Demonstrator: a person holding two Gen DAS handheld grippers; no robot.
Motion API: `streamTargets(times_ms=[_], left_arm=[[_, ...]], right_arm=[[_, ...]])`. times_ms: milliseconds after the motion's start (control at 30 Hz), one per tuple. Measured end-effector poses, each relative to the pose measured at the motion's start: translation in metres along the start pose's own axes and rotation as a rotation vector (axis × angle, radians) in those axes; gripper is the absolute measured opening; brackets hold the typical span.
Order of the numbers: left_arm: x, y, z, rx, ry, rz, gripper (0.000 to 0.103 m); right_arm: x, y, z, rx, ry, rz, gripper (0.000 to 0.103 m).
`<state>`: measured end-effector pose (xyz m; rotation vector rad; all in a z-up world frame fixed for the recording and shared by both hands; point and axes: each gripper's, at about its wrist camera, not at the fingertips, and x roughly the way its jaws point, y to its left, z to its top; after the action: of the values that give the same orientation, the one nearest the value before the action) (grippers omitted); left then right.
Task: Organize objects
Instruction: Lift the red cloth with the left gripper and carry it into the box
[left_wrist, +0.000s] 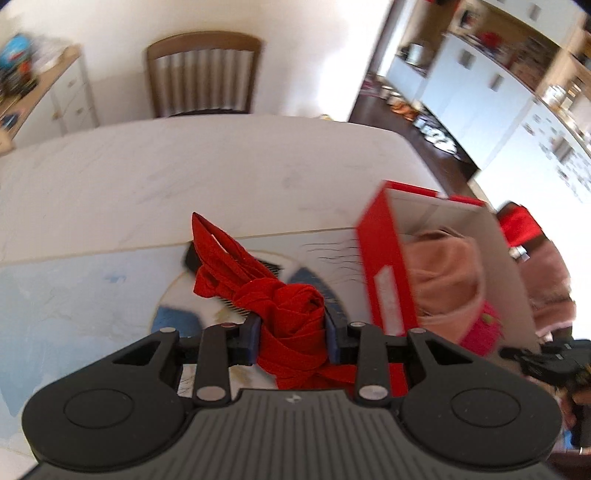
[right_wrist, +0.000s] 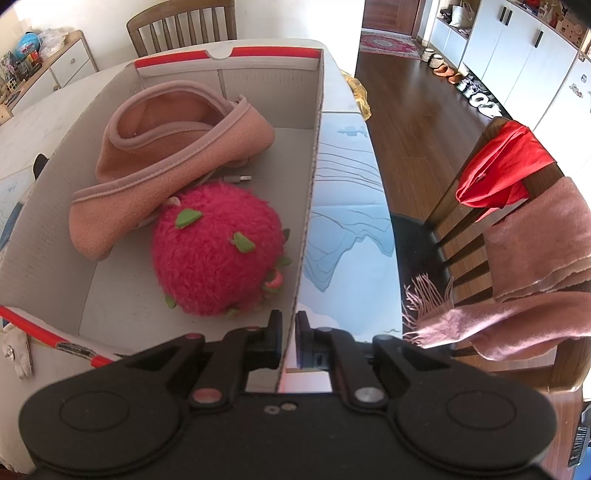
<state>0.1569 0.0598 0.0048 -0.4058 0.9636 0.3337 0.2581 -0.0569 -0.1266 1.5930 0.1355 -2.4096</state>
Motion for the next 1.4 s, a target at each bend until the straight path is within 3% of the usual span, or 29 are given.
streamTargets(times_ms=[400,700,967,1400], left_arm=[[-0.004,-0.107,0.018,0.274,-0.010,-0.160,0.032],[0.021,-0.176,0.019,0.458,0.008,-0.208,0.032],[0.060,-0.209,0.014,0.576,0.074,-0.190,0.032],[0.122,-0.211,0.007,0.679,0.177,-0.093,0.032]], right_arm=[[0.000,0.000,0.000,-0.010,0.001,0.003,0.006],[-0.001,0.000,0.000,-0.016,-0.001,0.007,0.006],[-0.001,0.000,0.000,-0.022,0.001,0.014,0.006],[-0.001,-0.001,0.000,-0.040,0.002,0.021,0.006]])
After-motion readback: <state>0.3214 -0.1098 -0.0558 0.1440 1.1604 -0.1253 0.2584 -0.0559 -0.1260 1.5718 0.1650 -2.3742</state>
